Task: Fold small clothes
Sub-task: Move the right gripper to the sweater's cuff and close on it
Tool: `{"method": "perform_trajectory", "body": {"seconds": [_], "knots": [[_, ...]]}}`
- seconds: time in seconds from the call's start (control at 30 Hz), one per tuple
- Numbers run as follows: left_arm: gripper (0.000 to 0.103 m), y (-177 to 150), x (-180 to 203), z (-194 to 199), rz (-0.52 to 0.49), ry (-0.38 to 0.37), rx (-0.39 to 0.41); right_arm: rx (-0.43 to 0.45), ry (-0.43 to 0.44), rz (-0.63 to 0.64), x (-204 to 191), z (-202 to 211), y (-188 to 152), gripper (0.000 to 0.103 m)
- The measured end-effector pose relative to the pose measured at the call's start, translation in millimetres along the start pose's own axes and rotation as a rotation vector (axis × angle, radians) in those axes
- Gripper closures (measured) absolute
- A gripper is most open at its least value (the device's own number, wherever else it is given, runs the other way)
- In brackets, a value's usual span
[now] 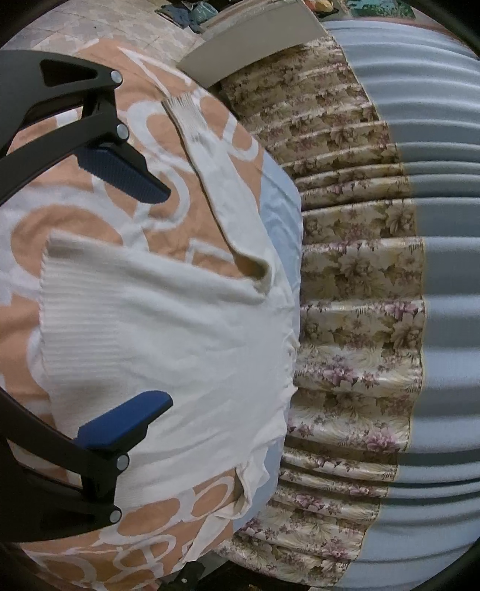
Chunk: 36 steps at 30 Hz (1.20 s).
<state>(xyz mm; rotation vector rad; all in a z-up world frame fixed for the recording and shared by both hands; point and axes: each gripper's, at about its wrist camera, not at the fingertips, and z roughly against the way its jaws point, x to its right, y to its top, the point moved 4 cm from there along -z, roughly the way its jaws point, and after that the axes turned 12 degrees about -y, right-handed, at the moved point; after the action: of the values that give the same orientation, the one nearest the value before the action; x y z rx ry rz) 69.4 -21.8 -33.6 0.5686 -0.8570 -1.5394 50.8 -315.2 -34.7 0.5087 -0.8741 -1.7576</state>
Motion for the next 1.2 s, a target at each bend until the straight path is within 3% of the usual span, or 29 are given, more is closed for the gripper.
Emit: {"method": "perform_trajectory", "body": {"seconds": [0.57,0.73,0.9,1.03,1.2], "knots": [[0.001,21.6,74.6,-110.7,-0.043,-0.090,-0.052,-0.018,-0.240,-0.023,131.8,-114.8,22.5,0.003],[0.001,22.2,84.4,-128.3,-0.092,-0.052,-0.039,-0.088,-0.240,-0.066,167.6,-159.3,24.6,0.022],[0.001,21.5,83.8,-144.3,-0.096,-0.036,-0.052,-0.138,-0.270,-0.097,195.8,-196.9,20.0,0.023],[0.001,18.0,82.3,-155.6,-0.093,-0.029,-0.068,-0.209,-0.276,-0.123,212.5,-223.8,11.6,0.039],[0.001,16.3,79.9,-168.4,-0.082,-0.021,-0.083,-0.235,-0.278,-0.126,221.0,-240.6,9.6,0.042]]}}
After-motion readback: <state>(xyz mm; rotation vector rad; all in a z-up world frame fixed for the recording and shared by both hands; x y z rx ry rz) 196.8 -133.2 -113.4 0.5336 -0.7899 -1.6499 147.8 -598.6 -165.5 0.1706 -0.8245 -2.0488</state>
